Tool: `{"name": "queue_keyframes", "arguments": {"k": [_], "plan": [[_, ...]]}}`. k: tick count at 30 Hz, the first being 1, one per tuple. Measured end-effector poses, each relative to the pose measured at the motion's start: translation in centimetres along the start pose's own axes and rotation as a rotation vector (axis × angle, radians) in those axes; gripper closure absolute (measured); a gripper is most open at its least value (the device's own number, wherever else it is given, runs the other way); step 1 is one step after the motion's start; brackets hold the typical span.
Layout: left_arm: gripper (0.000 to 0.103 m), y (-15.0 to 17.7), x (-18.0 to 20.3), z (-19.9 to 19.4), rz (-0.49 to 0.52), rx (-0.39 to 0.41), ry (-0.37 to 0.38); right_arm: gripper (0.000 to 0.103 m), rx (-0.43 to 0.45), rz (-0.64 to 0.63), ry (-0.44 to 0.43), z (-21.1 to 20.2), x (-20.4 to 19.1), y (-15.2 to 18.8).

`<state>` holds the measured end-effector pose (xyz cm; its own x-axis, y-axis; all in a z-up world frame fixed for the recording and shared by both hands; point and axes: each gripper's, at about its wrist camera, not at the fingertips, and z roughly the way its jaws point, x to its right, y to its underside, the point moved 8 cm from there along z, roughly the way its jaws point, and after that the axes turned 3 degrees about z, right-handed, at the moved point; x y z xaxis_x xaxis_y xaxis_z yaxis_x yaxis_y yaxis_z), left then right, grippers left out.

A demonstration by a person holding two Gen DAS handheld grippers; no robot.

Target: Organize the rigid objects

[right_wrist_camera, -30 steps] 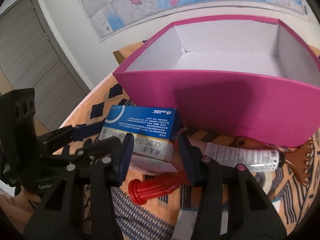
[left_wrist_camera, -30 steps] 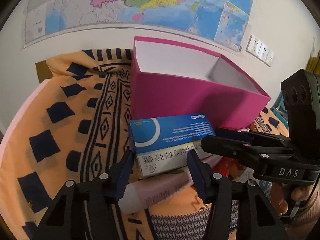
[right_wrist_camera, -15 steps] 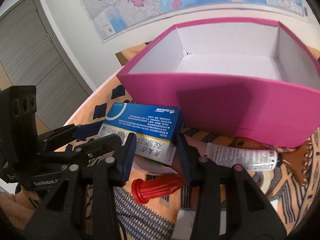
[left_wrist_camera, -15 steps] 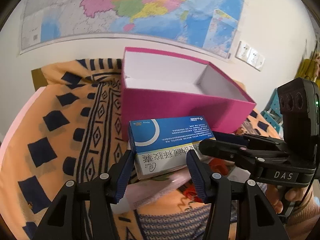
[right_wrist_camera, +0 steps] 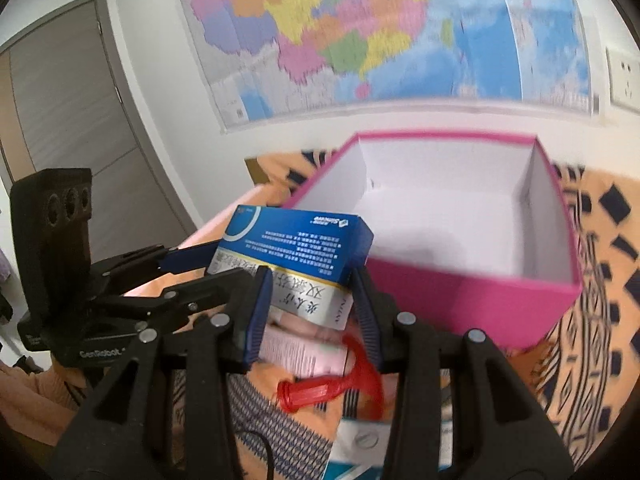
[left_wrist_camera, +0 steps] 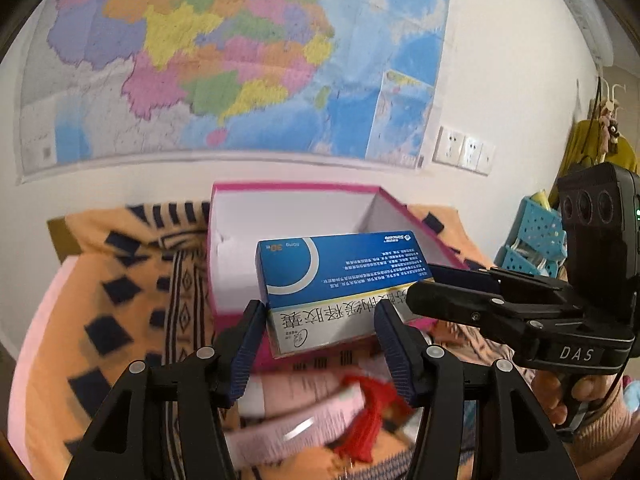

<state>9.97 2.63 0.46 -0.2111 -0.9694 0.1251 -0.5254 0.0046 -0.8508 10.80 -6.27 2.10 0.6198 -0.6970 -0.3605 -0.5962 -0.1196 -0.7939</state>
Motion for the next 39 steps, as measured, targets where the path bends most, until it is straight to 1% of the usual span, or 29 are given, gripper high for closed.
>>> {"name": "queue_keyframes", "arguments": {"k": [2,5,7,10,16,20,25,31,32,34,39], "plan": [[0.046,-1.0,-0.3,0.8,0.012,0.007,-0.005,0.059,0.012,0.004,-0.003,0.2,0.6,-1.1],[0.046,-1.8,-0.8,2.2,0.003,-0.005,0.000,0.059,0.017,0.029,-0.005,1.1,1.7,-2.4],[0.046,-1.9,-1.4,3.3,0.001,-0.031,-0.011,0.059,0.014,0.038,0.003,1.7,2.3,-2.7],[0.046,-1.8,-2.2,5.0,0.000,-0.063,-0.022,0.059,-0.019,0.068,0.006,3.4,3.3,-2.8],[0.046,-0.6,-3.8,8.3,-0.028,-0.154,-0.027,0.059,-0.087,0.110,0.018,6.3,4.9,-2.1],[0.046,0.0,-4.3,9.1,-0.027,-0.174,-0.048,0.059,-0.130,0.130,0.014,7.8,5.5,-1.8],[0.046,-0.1,-4.3,8.8,-0.005,-0.164,-0.087,0.058,-0.169,0.127,0.043,9.3,6.0,-1.4],[0.046,-0.1,-4.7,7.3,-0.014,-0.133,-0.101,0.058,-0.165,0.125,0.048,9.2,6.1,-0.9],[0.046,-0.1,-4.5,6.9,-0.009,-0.128,-0.086,0.058,-0.159,0.122,0.051,8.9,6.1,-0.8],[0.046,-0.1,-4.2,5.8,-0.003,-0.107,-0.078,0.058,-0.139,0.114,0.041,7.9,5.9,-0.8],[0.045,1.0,-2.0,3.1,0.034,-0.077,0.017,0.058,-0.078,0.074,0.016,3.5,4.5,0.0]]}}
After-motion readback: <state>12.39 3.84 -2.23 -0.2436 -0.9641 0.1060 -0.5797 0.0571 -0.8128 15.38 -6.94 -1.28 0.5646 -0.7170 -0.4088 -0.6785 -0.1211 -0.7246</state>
